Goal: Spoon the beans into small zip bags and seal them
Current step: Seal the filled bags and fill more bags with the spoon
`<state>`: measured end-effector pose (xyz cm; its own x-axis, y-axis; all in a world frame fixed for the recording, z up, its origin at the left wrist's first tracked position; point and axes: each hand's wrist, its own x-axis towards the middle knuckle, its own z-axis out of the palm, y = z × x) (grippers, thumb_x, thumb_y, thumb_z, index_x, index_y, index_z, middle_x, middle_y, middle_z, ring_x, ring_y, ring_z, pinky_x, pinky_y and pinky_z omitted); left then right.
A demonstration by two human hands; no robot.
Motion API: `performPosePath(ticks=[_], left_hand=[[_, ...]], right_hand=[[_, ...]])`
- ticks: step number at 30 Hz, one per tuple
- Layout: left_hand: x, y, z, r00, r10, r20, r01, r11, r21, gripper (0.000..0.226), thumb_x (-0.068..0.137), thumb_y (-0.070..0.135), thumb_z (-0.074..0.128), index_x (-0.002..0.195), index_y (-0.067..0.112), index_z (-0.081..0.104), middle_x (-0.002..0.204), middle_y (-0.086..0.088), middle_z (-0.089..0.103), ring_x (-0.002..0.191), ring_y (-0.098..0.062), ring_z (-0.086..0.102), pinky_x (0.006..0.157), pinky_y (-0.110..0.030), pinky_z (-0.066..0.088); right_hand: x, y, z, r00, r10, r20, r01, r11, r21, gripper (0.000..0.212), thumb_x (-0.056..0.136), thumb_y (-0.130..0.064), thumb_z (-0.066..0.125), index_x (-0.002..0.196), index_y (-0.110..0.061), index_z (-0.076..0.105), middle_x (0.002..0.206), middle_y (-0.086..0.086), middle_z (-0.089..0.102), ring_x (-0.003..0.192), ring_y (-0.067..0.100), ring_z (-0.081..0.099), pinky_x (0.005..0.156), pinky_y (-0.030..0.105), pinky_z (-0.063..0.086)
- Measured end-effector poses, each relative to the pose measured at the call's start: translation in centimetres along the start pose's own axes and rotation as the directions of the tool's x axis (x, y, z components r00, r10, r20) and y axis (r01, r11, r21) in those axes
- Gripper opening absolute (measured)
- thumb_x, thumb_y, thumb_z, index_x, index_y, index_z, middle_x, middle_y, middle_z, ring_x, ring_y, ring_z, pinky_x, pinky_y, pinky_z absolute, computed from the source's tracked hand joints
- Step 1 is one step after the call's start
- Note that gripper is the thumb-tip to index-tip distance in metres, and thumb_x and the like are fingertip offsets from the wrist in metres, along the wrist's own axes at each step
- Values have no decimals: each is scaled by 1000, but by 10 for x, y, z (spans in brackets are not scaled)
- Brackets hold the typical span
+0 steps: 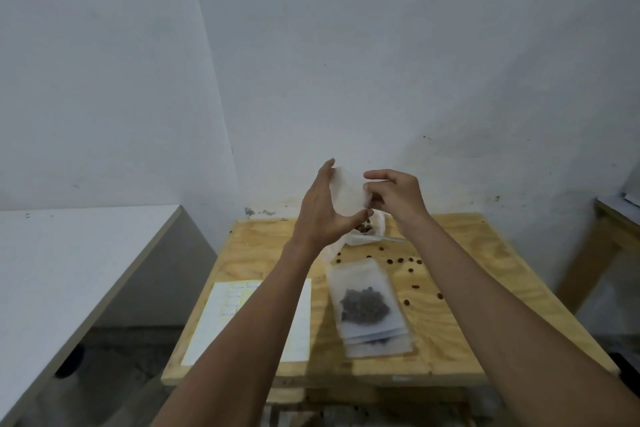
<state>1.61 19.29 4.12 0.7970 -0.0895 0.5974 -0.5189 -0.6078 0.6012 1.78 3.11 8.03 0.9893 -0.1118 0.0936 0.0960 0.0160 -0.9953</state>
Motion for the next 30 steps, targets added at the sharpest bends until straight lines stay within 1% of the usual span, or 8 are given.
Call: performPosePath(ticks=[3, 8, 12, 15, 19, 23, 27, 30], left_hand=[[0, -16, 4, 997, -74, -17, 74, 997, 18, 101, 68, 55, 85, 147, 8, 43, 141, -4, 52, 126, -17, 50, 103, -32, 45], [1, -52, 9, 970, -224, 89, 218, 973, 77, 99, 67, 54, 89, 146, 11, 46, 136, -5, 54, 123, -19, 52, 101, -33, 44], [-2, -71, 22, 936, -309, 171, 297, 950, 91, 101, 61, 59, 89, 143, 15, 49, 130, -6, 59, 118, -24, 57, 98, -40, 50], [-2, -78, 32, 911, -360, 204, 353, 933, 70, 99, 61, 55, 92, 142, 17, 49, 129, -5, 62, 115, -23, 59, 93, -34, 50], [2, -81, 43, 879, -399, 261, 397, 916, 65, 97, 62, 56, 90, 140, 19, 48, 130, -4, 62, 114, -23, 59, 84, -29, 46], [5, -79, 52, 866, -397, 305, 400, 915, 56, 99, 59, 61, 86, 141, 20, 48, 135, -5, 59, 117, -23, 58, 87, -30, 47], [9, -75, 58, 855, -398, 331, 407, 912, 45, 108, 51, 72, 81, 140, 21, 48, 134, -3, 61, 117, -22, 60, 89, -31, 50], [14, -74, 61, 868, -378, 321, 387, 921, 40, 101, 55, 67, 83, 139, 21, 49, 133, -3, 61, 116, -20, 59, 87, -29, 47]], right_hand=[[11, 20, 1, 999, 44, -13, -43, 998, 39, 11, 90, -7, 69, 99, -4, 76, 85, 12, 72, 72, 22, 68, 68, 33, 62], [35, 59, -13, 977, -72, -201, -25, 896, -443, 9, 91, -21, 71, 91, -16, 79, 87, -7, 71, 87, 13, 66, 78, 26, 50], [46, 96, -21, 954, -37, -298, -151, 798, -583, 12, 92, -20, 68, 87, -17, 78, 95, -3, 75, 90, 19, 69, 71, 27, 51], [49, 119, -26, 920, 47, -389, -283, 767, -575, 13, 91, -18, 65, 85, -20, 76, 93, -2, 73, 87, 22, 66, 69, 28, 50], [53, 132, -31, 917, 149, -370, -354, 735, -579, 9, 93, -18, 66, 90, -18, 75, 91, 1, 71, 72, 18, 59, 54, 24, 39], [62, 134, -31, 928, 188, -321, -351, 729, -587, 13, 89, -8, 65, 87, -11, 77, 88, 7, 74, 68, 21, 63, 53, 24, 48], [70, 136, -32, 912, 242, -331, -386, 781, -492, 13, 89, 1, 64, 87, -1, 76, 86, 15, 76, 58, 24, 65, 59, 39, 61], [72, 134, -31, 908, 266, -324, -371, 869, -327, 13, 90, 0, 67, 83, -8, 75, 82, 8, 74, 54, 19, 63, 54, 29, 56]])
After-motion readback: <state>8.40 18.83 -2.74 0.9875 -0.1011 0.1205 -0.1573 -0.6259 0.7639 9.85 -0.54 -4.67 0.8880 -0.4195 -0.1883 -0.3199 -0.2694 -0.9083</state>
